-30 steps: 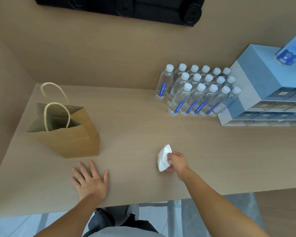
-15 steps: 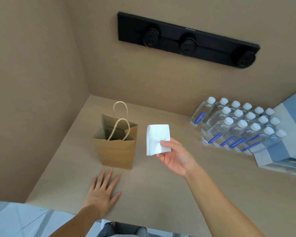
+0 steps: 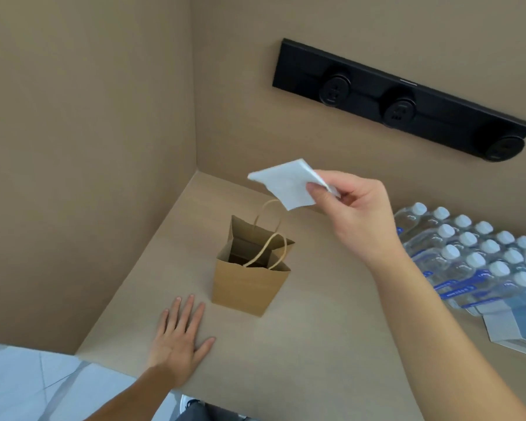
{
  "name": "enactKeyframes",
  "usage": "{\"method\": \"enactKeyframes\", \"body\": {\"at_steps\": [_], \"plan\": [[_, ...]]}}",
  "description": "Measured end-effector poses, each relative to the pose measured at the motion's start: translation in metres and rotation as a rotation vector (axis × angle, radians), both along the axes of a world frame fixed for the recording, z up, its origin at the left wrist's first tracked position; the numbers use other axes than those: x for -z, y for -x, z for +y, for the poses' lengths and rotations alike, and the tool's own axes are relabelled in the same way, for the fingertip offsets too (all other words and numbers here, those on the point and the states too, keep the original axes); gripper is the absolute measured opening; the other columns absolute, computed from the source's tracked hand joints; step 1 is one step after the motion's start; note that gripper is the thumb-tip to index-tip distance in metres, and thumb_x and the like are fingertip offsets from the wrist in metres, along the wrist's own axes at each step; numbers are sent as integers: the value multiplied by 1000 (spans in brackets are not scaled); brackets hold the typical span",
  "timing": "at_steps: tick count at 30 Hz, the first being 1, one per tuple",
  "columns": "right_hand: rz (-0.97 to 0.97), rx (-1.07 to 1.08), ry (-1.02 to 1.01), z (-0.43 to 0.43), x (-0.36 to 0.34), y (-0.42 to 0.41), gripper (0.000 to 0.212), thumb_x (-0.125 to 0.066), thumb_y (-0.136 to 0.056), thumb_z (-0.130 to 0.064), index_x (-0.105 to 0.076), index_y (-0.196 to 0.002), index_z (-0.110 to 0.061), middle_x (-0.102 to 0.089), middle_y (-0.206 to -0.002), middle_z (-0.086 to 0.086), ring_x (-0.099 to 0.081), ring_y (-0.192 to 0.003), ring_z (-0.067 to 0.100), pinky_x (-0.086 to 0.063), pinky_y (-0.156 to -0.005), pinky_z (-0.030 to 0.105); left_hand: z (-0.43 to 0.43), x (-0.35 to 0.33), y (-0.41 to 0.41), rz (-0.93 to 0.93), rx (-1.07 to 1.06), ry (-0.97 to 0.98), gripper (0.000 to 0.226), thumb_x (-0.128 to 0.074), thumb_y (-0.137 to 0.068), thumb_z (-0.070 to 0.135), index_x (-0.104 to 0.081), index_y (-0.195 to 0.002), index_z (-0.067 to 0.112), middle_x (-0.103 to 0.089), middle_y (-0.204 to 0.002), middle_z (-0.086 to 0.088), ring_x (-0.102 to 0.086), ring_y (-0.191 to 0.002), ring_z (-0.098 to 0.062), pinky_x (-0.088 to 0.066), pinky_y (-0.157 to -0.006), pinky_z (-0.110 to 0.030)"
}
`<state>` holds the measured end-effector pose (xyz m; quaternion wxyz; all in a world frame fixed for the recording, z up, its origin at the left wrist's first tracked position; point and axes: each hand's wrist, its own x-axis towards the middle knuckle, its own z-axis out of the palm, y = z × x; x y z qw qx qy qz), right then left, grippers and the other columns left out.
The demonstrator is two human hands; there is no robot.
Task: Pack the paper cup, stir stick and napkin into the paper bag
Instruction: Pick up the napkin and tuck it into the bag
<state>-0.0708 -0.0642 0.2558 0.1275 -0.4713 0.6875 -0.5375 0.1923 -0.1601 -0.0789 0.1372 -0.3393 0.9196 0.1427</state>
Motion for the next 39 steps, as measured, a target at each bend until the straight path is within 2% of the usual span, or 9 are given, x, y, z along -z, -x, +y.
{"method": "enactKeyframes", "body": {"at_steps": [3, 5, 8, 13, 18, 26, 30, 34, 39], "plan": [[287, -41, -337, -11, 5, -2, 30, -58, -91, -8, -77, -100, -29, -75, -74, -1, -52, -53, 14, -48, -57, 27, -11, 9, 1, 31, -127, 16, 88, 9, -81, 75, 16, -152, 24, 18, -163, -4, 15, -152, -31, 8, -121, -44], [403, -90, -535, -20, 11, -7, 25, -51, -88, -1, -74, -87, -11, -59, -59, 9, -33, -50, 13, -37, -51, 26, -17, 14, 7, 34, -193, 3, 84, 11, -81, 75, 29, -147, 26, 31, -159, -5, 28, -148, -30, 10, -122, -46], [482, -118, -702, -34, 19, -14, 19, -46, -84, 4, -60, -73, -2, -49, -60, 22, -33, -55, 25, -32, -51, 30, -22, 14, 19, 24, -267, -3, 83, 11, -82, 73, 31, -147, 25, 32, -159, -7, 30, -147, -31, 10, -122, -49], [465, -204, -917, -57, 26, -19, 21, -48, -84, 1, -67, -83, -8, -62, -87, 15, -60, -76, 37, -55, -65, 38, -26, 9, 36, 4, -342, -22, 81, 13, -83, 70, 28, -148, 24, 31, -159, -9, 28, -148, -35, 10, -121, -53], [541, -262, -1060, -76, 37, -20, 48, -53, -82, 2, -27, -48, -23, -29, -64, 2, -43, -66, 29, -36, -56, 29, -29, 9, 46, -4, -378, -7, 80, -1, -89, 68, 18, -153, 24, 30, -159, -9, 26, -149, -37, 6, -122, -55], [483, -282, -1312, -92, 81, -23, 34, -49, -91, 0, -37, -62, -11, -34, -72, 5, -45, -57, 23, -36, -48, 29, -27, 5, 49, -6, -403, 6, 84, -4, -84, 67, -2, -156, 24, 8, -167, -11, 15, -152, -37, 3, -120, -55], [516, -273, -1339, -97, 93, -30, 13, -51, -92, 1, -58, -84, -6, -40, -70, 9, -52, -61, 25, -42, -51, 30, -28, 11, 50, -35, -395, 26, 83, 0, -84, 69, 11, -154, 25, 22, -163, -9, 24, -149, -37, 6, -120, -55], [586, -225, -1386, -101, 99, -39, 28, -50, -88, 6, -63, -112, -3, -61, -111, 19, -64, -104, 36, -46, -67, 36, -28, 14, 49, -34, -400, 44, 83, 2, -83, 71, 15, -152, 26, 26, -162, -8, 28, -148, -35, 10, -119, -54], [677, -221, -1428, -104, 109, -42, 32, -50, -89, 3, -63, -117, -5, -60, -124, 15, -60, -113, 34, -44, -68, 35, -28, 15, 49, -39, -396, 53, 82, 2, -84, 71, 9, -153, 27, 18, -164, -8, 27, -149, -35, 12, -119, -53]]}}
